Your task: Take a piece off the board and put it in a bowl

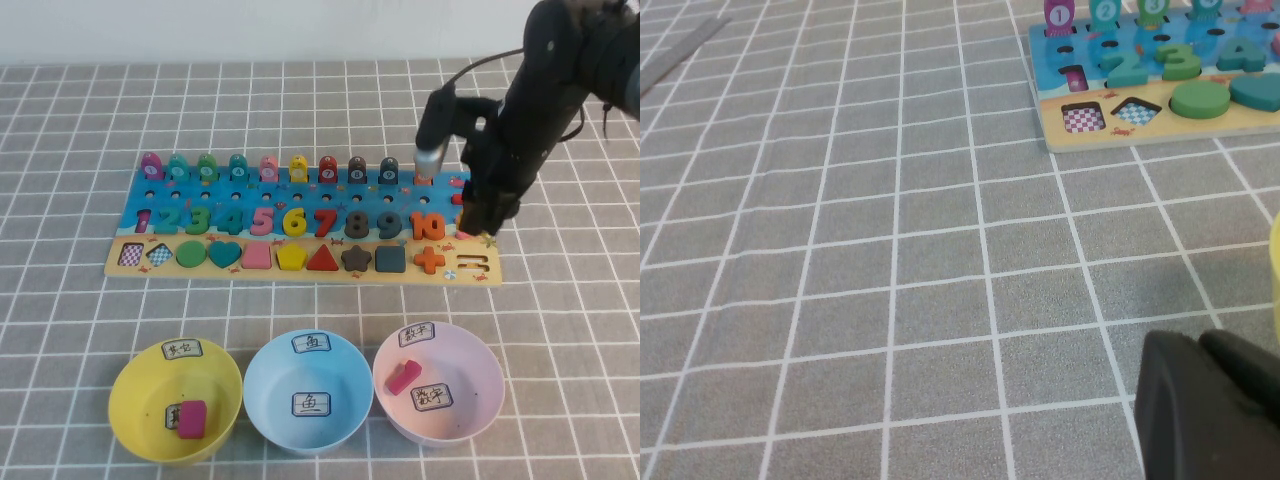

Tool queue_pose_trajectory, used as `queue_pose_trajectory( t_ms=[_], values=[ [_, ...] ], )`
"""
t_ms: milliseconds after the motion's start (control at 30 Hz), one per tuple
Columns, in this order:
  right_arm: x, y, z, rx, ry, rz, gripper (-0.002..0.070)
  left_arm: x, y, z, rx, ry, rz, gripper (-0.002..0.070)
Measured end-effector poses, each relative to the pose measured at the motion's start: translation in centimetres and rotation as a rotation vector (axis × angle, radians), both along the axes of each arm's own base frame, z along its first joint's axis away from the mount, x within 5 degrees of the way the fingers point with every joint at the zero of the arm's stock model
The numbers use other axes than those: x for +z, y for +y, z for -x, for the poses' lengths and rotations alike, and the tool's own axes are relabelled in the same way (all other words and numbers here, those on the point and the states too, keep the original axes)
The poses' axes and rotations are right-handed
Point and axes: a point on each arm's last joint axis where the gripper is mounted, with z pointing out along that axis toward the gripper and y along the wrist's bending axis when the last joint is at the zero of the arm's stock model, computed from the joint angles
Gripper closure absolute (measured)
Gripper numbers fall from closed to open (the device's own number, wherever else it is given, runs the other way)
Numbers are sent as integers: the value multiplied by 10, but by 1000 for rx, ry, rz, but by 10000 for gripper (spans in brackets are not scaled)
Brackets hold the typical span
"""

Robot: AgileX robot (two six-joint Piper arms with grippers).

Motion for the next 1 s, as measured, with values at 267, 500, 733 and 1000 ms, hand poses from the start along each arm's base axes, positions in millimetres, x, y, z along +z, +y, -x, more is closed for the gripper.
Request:
queue_pose_trajectory(
  t_ms=[267,500,733,1000],
  values=[
    [21,13,8,-330,96,-196,487,0,0,0,0,0,0,679],
    [33,57,34,-380,131,-225,487,0,0,0,0,0,0,680],
    [33,126,85,-365,147,-182,487,0,0,0,0,0,0,679],
    [33,172,132,-433,210,-188,487,0,0,0,0,0,0,679]
  ],
)
